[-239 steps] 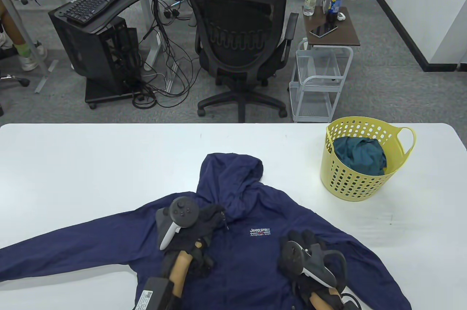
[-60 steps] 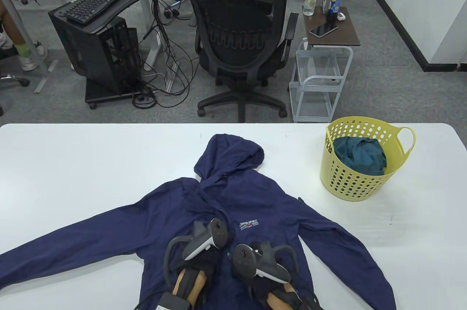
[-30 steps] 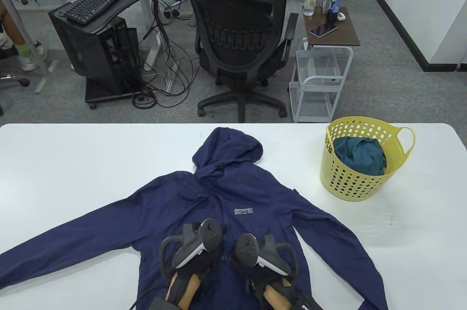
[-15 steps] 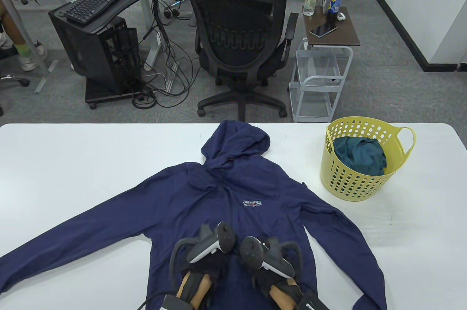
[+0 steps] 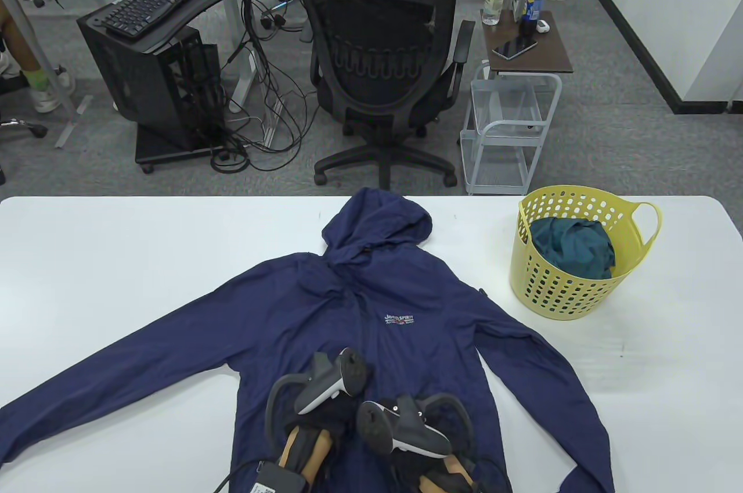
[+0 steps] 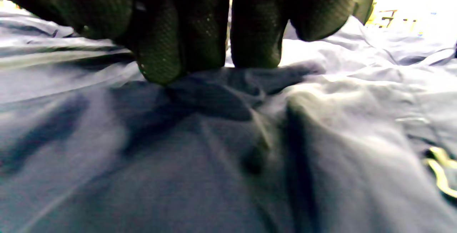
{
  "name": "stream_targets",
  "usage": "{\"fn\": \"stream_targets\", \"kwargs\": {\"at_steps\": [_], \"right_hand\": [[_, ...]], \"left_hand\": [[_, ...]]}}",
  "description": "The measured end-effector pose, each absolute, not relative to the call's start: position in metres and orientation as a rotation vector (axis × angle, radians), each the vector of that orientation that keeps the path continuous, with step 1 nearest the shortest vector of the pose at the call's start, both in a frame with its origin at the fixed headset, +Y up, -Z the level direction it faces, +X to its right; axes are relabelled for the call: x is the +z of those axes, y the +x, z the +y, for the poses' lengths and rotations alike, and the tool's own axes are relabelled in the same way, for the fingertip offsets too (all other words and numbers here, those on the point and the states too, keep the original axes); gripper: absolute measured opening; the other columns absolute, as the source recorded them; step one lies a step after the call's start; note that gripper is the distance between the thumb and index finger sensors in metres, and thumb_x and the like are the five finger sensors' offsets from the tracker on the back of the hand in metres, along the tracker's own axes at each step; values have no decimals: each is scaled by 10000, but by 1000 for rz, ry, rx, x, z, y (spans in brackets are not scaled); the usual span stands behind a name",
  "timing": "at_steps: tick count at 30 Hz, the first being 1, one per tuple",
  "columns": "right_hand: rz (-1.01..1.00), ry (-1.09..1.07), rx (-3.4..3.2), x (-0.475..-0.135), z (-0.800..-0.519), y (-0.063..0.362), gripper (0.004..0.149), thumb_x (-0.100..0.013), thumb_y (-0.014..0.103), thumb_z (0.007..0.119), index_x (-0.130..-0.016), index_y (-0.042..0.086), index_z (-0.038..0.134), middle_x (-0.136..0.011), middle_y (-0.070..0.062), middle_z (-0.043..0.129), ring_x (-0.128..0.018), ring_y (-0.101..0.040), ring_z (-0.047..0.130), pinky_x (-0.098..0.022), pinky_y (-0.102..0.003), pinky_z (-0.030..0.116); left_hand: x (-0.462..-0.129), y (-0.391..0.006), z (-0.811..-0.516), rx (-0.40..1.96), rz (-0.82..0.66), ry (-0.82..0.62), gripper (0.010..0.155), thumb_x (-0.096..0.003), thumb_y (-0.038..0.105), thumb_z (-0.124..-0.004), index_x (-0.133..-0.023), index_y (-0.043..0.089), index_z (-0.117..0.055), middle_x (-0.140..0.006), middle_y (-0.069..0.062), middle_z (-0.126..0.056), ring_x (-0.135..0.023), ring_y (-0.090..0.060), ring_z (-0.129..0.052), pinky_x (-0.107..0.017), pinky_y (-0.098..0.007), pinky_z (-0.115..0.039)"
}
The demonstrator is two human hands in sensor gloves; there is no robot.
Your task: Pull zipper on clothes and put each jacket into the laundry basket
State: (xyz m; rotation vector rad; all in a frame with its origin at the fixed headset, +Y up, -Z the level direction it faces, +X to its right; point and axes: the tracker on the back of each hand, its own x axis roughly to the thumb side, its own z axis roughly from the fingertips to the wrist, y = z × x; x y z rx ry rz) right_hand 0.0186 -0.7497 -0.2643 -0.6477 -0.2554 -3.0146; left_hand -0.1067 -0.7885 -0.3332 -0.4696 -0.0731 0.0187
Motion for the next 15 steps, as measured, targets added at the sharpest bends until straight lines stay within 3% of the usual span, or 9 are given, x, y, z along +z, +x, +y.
{"fn": "stream_targets", "kwargs": {"at_steps": [9,15], "right_hand": [[-384,-754,-2946,-250,-749,3,480,-459,491,758,-859,255,880,-1001,-51,854,-820,-365,926,-597,-547,738],[-405,-681,-3011,-257,-755,7,466,-461,495,739,-858,293,874,-1013,-48,816,-832,-367,901,-596,-543,759]], "left_hand": [[-344,-120,-792,32,-41,-456,560,-455,477,-604,-954,644,-411,-1182,204,-310,-1108,-216,-334,-753,-589,-402],[-343,-121,-789,31,-83,-400,559,-447,473,-613,-970,610,-469,-1188,169,-395,-1102,-255,-414,-742,-594,-461]]}}
